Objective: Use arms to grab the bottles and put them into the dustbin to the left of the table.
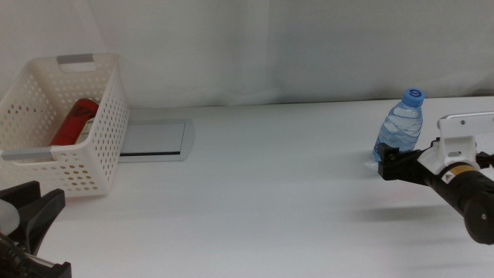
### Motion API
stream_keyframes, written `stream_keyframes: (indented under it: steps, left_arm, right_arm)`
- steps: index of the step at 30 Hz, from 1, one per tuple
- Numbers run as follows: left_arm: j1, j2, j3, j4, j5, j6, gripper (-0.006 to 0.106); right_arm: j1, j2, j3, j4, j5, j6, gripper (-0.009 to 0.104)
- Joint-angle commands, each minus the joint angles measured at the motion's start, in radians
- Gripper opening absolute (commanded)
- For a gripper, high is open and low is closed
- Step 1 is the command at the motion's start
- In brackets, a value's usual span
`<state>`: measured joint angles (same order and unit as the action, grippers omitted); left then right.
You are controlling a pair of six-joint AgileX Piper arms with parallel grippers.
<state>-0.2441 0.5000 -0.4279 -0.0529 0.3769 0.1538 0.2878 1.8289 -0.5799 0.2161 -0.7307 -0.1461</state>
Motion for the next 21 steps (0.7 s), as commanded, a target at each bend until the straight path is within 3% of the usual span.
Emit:
stream_keyframes:
  steps: [1, 9, 12, 15, 21]
  left_arm:
    - [-0.006, 0.003, 0.003, -0.007, 0.002, -0.004, 0.030]
    - [-0.006, 0.003, 0.003, -0.007, 0.007, -0.004, 0.030]
    - [-0.006, 0.003, 0.003, -0.007, 0.011, -0.004, 0.030]
    - [-0.006, 0.003, 0.003, -0.007, 0.011, -0.004, 0.030]
    - [-0.006, 0.003, 0.003, -0.007, 0.023, -0.004, 0.029]
  right_arm:
    - [0.002, 0.039, -0.031, -0.011, -0.026, 0.001, 0.094]
    - [0.002, 0.137, -0.110, -0.011, -0.039, 0.042, 0.093]
    - [0.002, 0.150, -0.126, -0.011, -0.037, 0.042, 0.087]
    - [0.002, 0.154, -0.144, 0.000, -0.037, 0.042, 0.069]
    - [0.002, 0.154, -0.159, 0.022, -0.039, 0.042, 0.010]
